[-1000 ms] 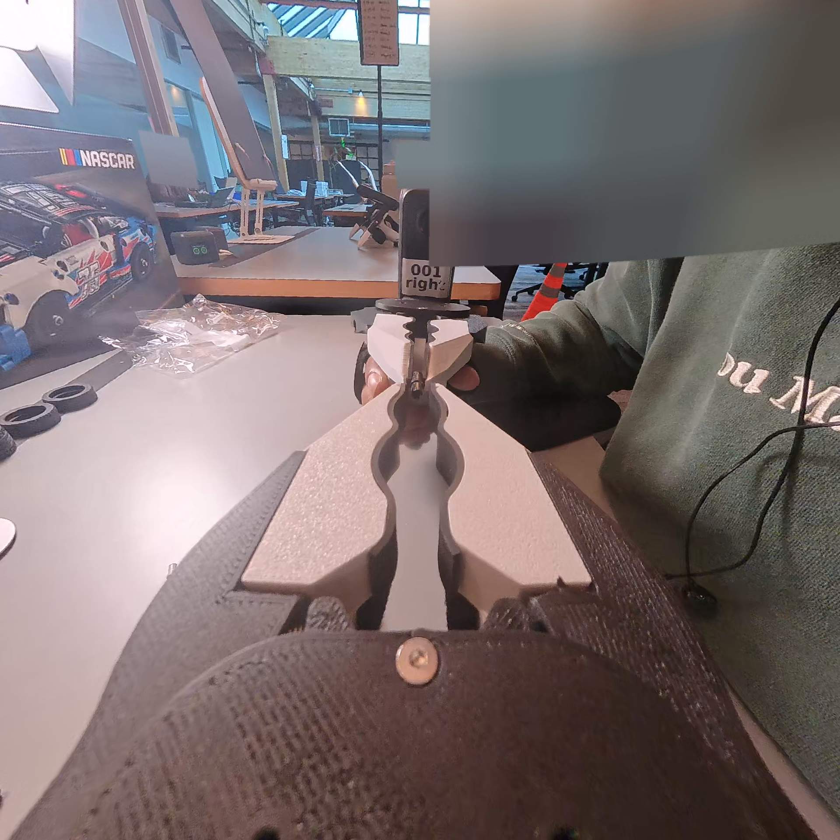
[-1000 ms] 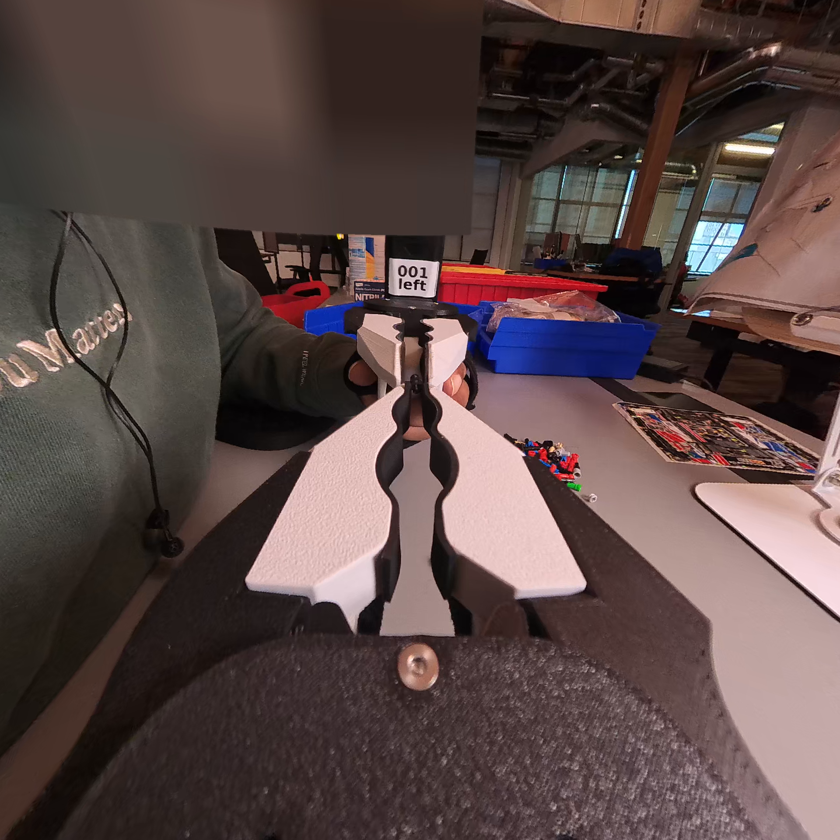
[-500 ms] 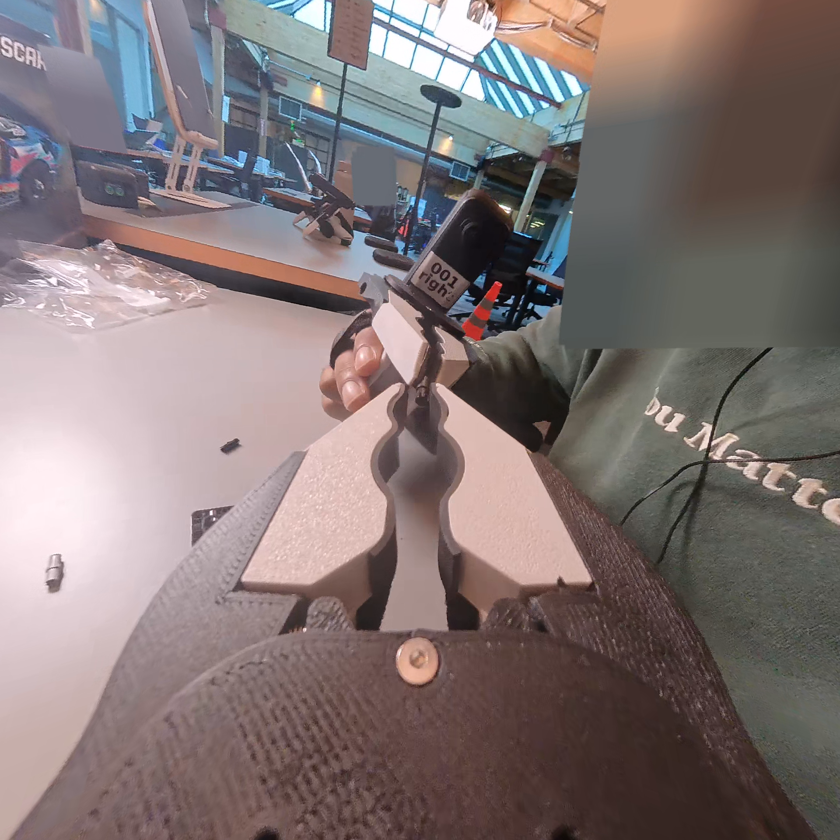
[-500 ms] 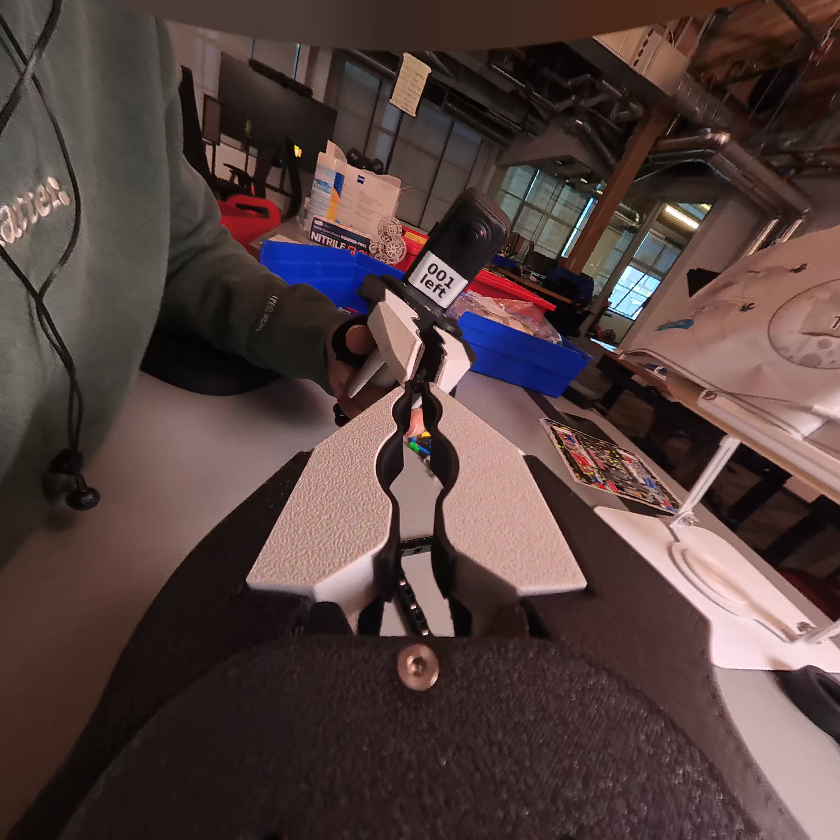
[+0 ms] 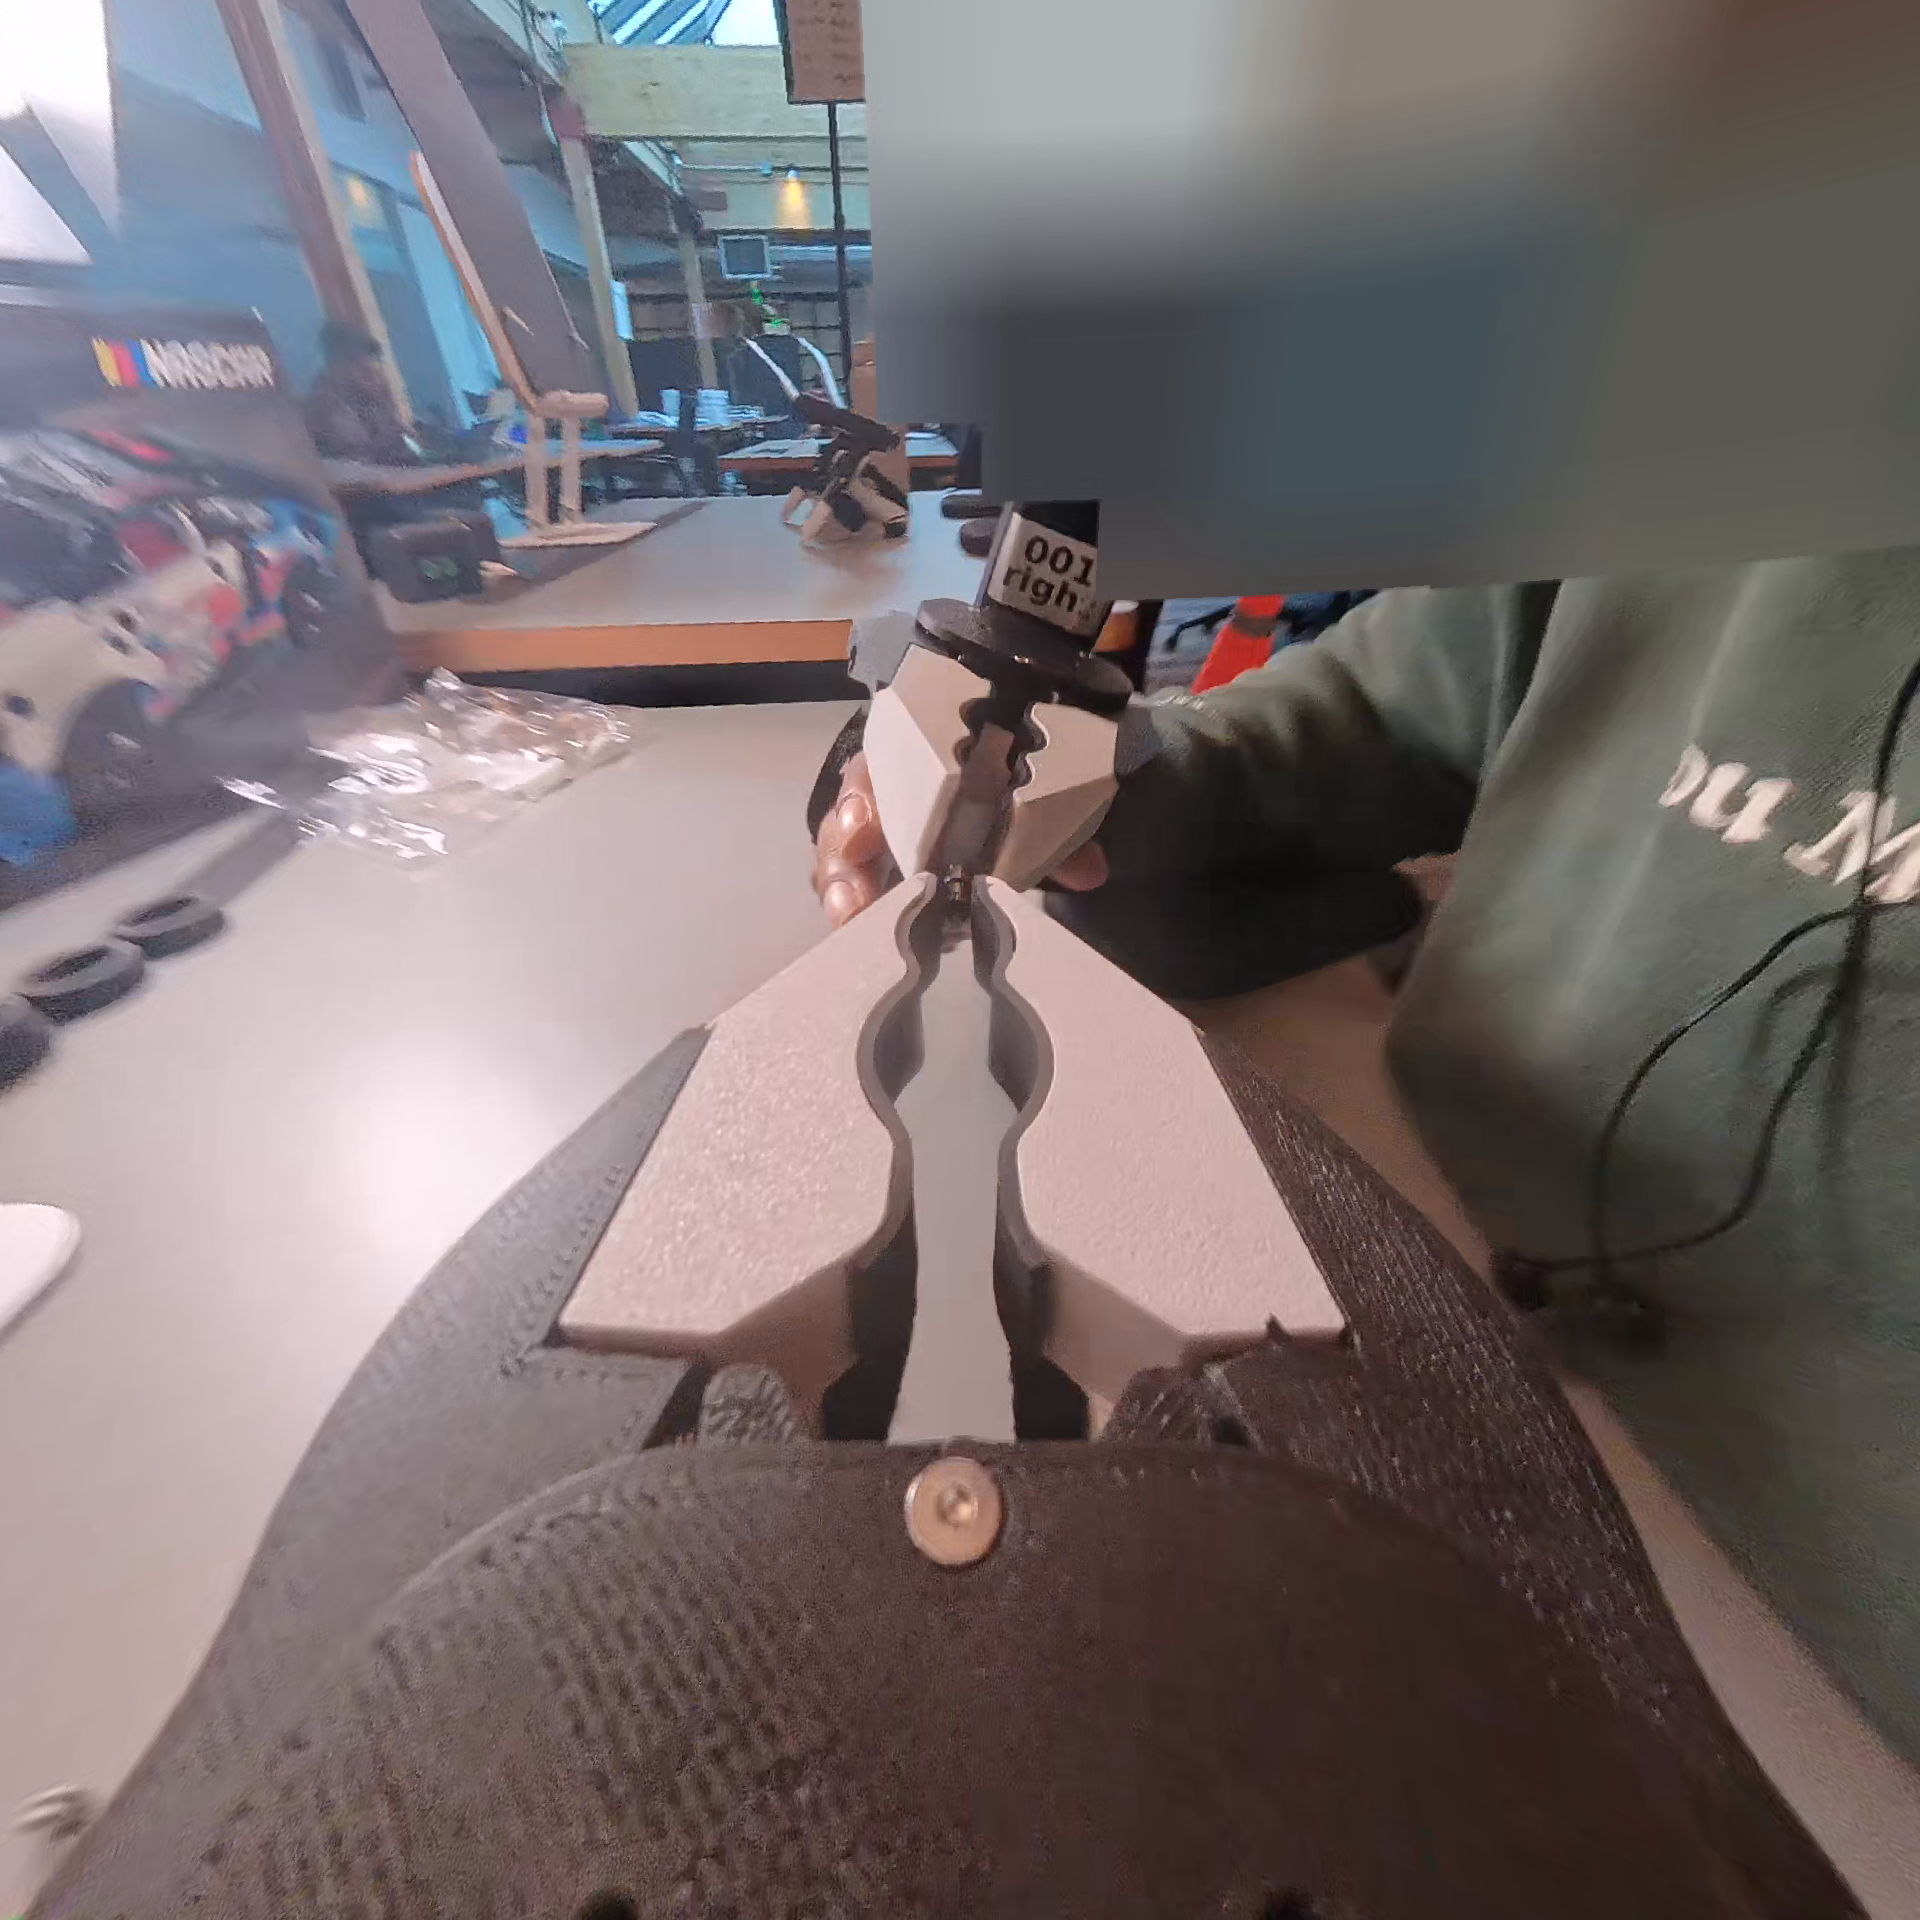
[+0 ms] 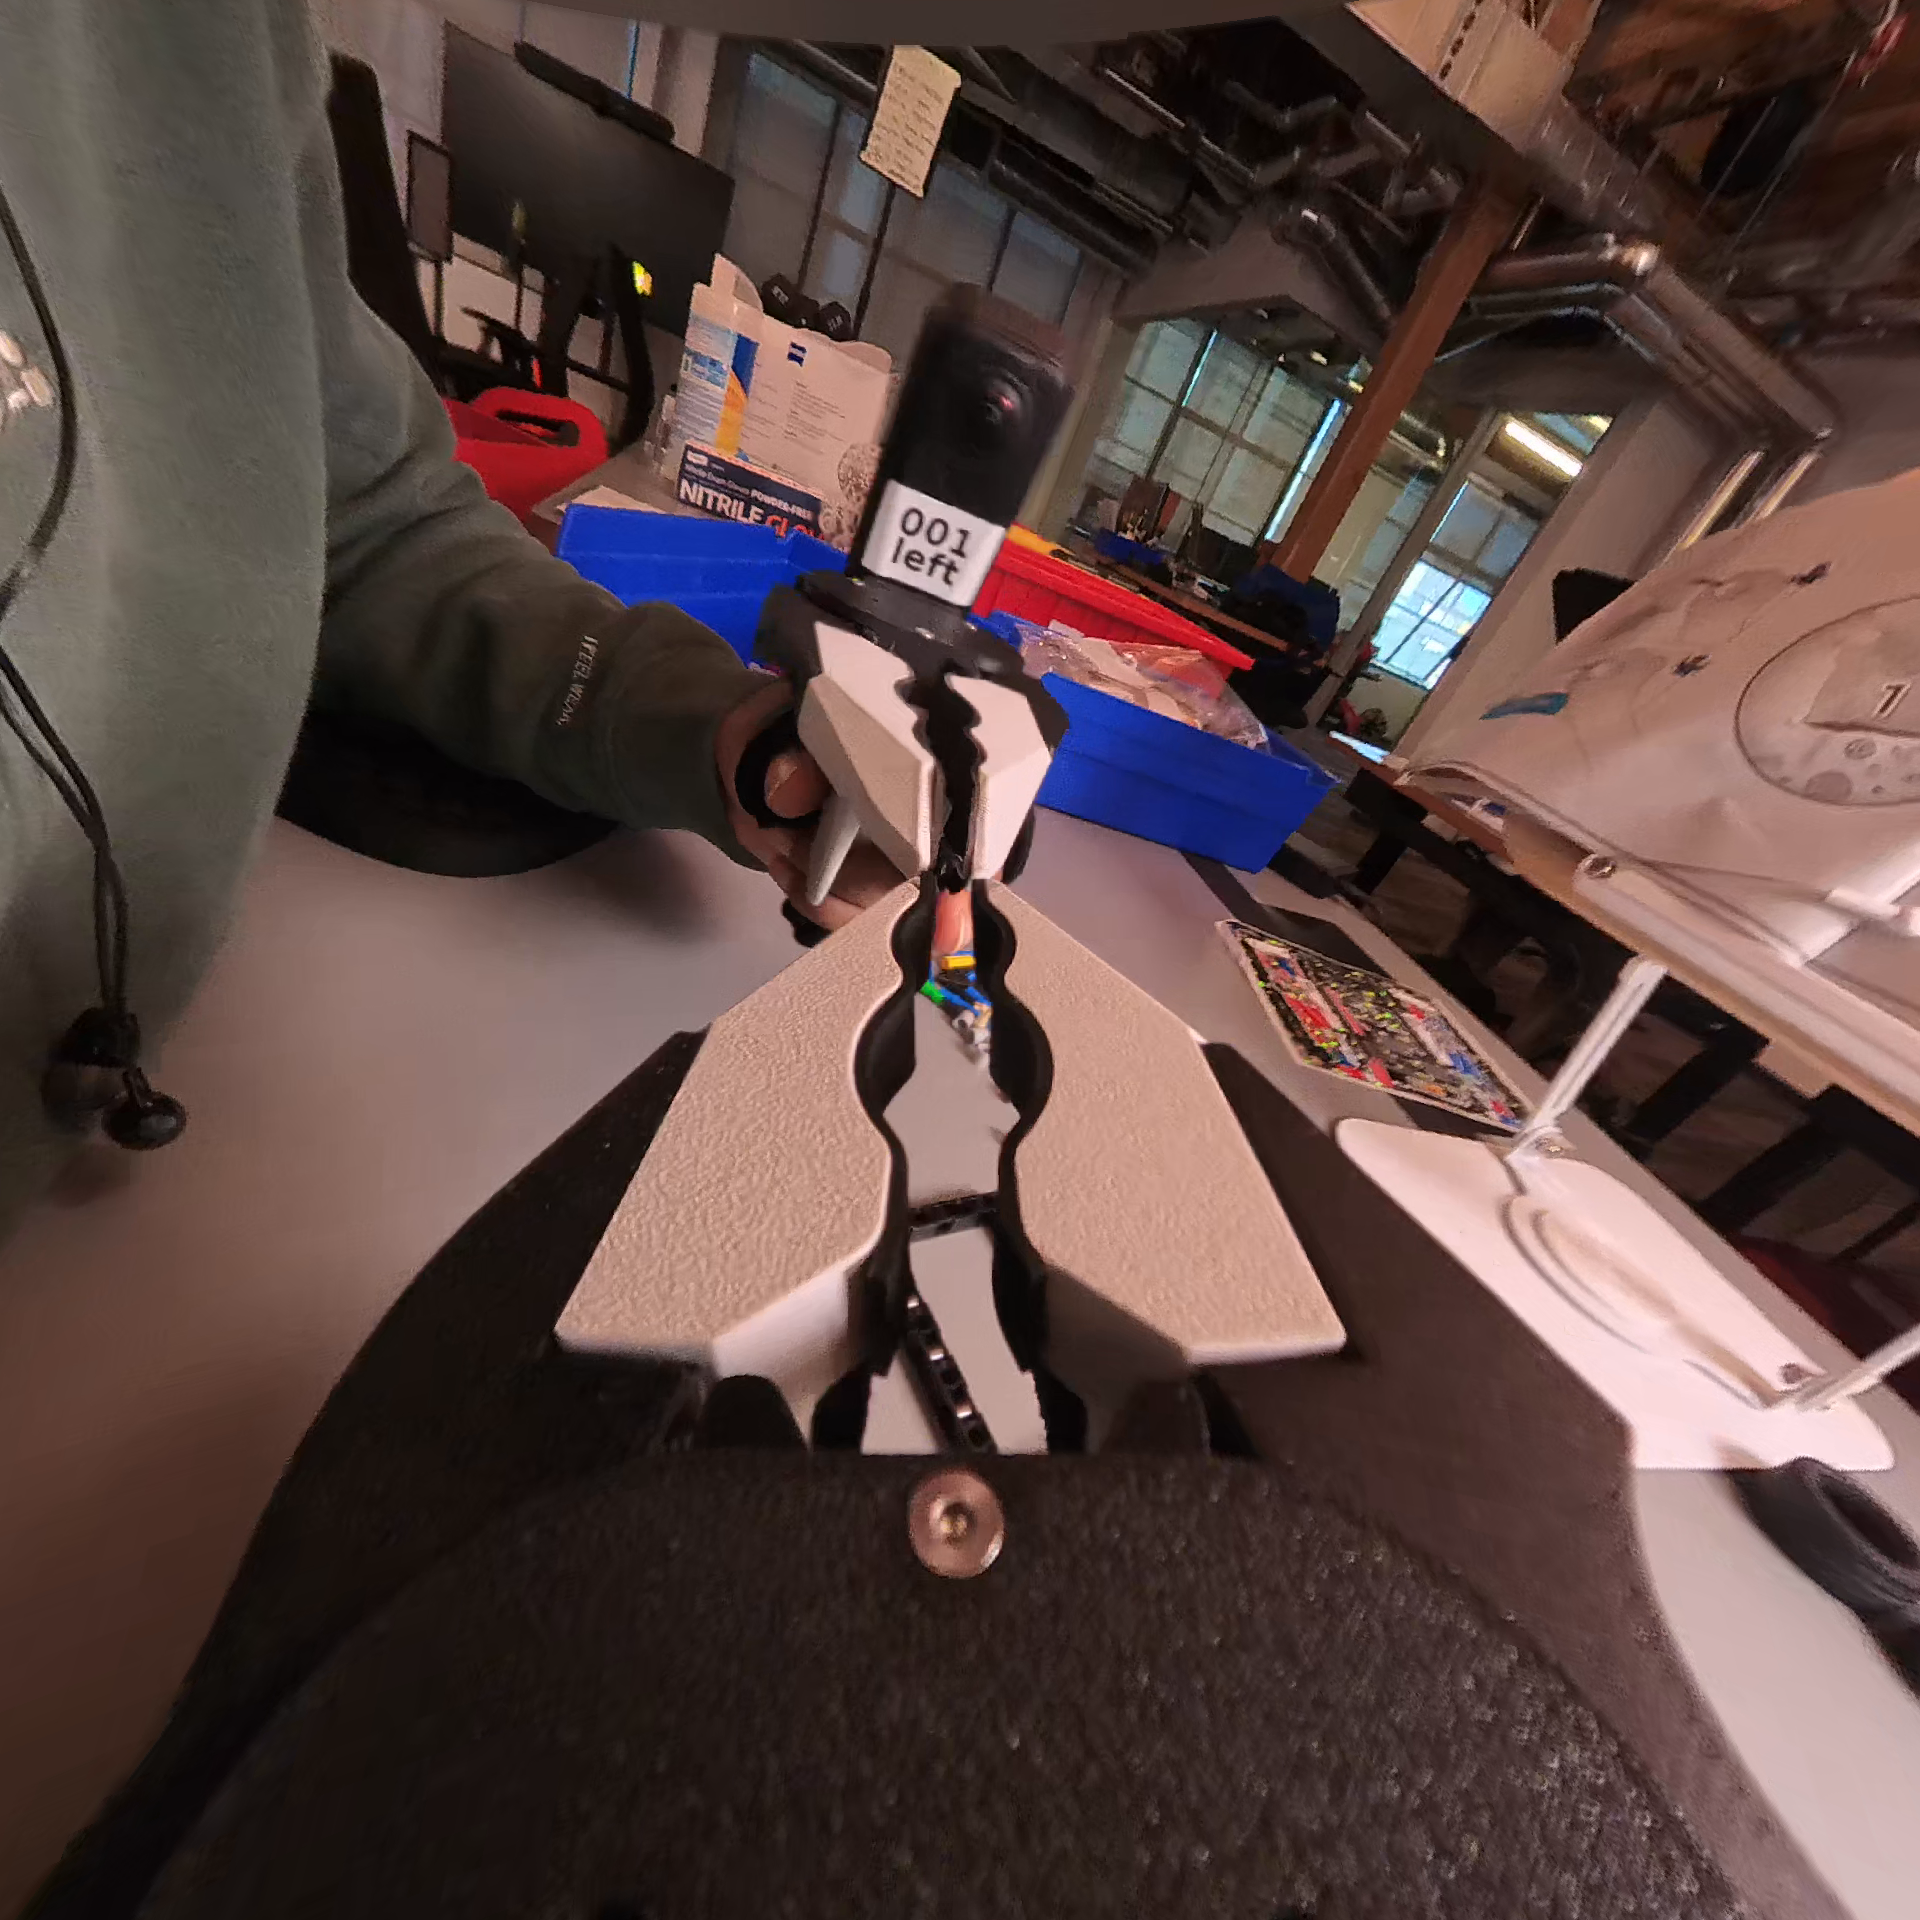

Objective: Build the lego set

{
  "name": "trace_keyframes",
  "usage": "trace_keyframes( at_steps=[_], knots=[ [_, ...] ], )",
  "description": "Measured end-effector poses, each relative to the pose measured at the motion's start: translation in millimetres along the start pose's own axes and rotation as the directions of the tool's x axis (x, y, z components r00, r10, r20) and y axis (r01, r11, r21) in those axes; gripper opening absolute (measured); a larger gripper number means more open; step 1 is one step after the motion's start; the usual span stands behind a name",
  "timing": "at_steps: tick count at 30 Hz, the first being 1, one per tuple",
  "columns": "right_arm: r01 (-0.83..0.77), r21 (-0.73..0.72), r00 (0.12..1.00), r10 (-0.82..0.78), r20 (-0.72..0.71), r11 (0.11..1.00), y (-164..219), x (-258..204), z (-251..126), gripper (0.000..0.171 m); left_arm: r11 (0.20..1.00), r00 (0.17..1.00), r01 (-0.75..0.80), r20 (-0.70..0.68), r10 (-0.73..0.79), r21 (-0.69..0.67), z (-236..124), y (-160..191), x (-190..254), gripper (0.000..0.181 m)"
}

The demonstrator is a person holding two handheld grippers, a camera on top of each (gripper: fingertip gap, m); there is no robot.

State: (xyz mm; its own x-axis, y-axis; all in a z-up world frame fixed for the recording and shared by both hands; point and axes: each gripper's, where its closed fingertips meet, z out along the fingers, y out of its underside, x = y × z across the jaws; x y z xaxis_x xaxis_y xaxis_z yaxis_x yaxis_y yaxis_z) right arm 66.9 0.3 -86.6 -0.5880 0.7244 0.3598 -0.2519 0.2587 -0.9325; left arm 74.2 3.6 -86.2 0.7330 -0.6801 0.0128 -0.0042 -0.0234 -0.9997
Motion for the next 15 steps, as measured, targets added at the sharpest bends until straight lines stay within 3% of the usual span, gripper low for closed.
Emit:
trace_keyframes(
  at_steps=[4, 10, 15],
  knots=[
    [-0.193, 0.048, 0.98, 0.19, 0.063, 0.98, -4.8, 2.7, -4.8, 0.019, 0.982, 0.98, -0.185, 0.062, 0.187, -0.039, 0.2, 2.1, -1.0, 0.002],
    [-0.299, 0.083, 0.952, 0.291, 0.094, 0.951, -8.4, 6.6, -8.9, 0.008, 0.961, 0.957, -0.272, 0.086, 0.275, -0.051, 1.4, 1.4, -0.2, 0.002],
    [-0.341, 0.058, 0.932, 0.33, 0.149, 0.938, -5.3, -3.2, -4.7, 0.009, 0.957, 0.954, -0.285, 0.082, 0.288, -0.05, 2.8, 1.4, 2.0, 0.002]
  ],
)
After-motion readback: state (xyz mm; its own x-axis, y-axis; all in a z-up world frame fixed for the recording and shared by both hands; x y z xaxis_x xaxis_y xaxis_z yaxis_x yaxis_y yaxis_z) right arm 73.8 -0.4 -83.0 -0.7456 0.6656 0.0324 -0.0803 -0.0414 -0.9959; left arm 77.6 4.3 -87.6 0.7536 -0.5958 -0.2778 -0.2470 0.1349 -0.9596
